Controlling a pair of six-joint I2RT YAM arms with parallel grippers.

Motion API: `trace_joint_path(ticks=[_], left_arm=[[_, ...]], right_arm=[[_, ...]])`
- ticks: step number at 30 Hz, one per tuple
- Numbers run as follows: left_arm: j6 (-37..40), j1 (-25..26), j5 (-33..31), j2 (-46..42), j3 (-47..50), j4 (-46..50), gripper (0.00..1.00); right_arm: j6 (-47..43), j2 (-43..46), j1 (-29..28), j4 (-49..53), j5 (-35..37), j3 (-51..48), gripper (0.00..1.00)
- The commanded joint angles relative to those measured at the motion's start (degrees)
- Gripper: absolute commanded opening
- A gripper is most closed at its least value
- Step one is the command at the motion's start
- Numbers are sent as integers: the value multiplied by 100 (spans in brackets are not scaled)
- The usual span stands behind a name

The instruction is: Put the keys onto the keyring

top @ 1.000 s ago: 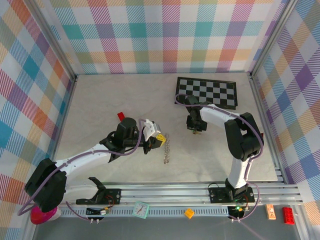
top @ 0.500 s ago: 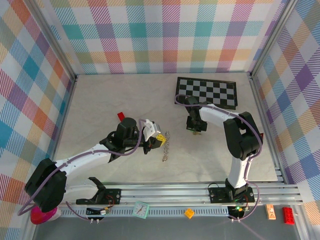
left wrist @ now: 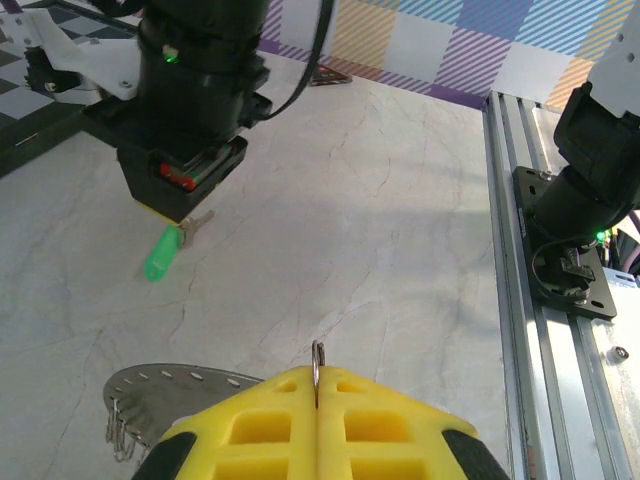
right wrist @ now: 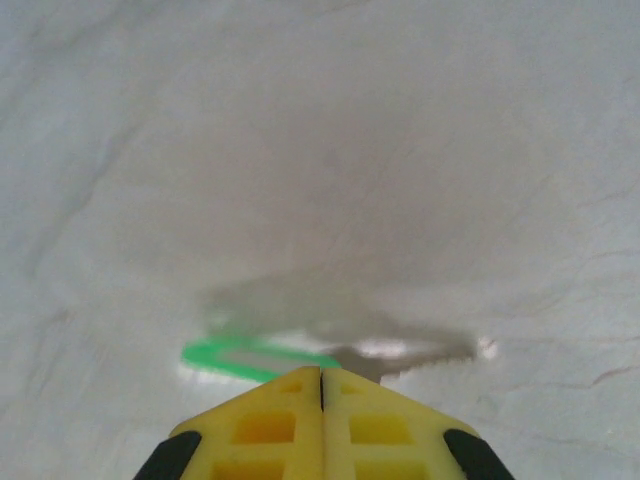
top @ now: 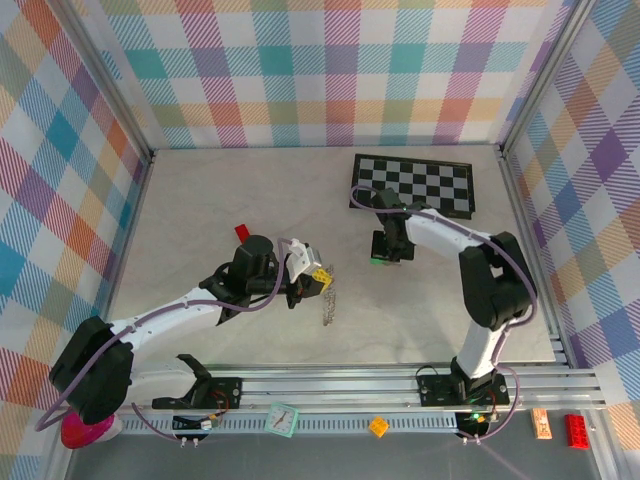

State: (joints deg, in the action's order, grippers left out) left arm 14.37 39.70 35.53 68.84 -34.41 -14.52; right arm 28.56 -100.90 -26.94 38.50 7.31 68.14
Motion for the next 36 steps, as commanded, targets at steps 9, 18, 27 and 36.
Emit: trace_joint_path(ticks=[9,18,27,36], left_arm=[[-96,81,243,80,-97,-288,0],[-142,81,278,95,-92,-332,0],[-145,88,279,97,-83,-341,0],[-153,86,296,113,-92,-341,0]], right_arm=[[-1143,528,-242,167,-1760,-681,0],[-1107,150,-290,131,-1775,-576,0],[-1055,-71,-374,143,-1630,-486,0],[-1069,-35,-382,305,-1471,-519,17]])
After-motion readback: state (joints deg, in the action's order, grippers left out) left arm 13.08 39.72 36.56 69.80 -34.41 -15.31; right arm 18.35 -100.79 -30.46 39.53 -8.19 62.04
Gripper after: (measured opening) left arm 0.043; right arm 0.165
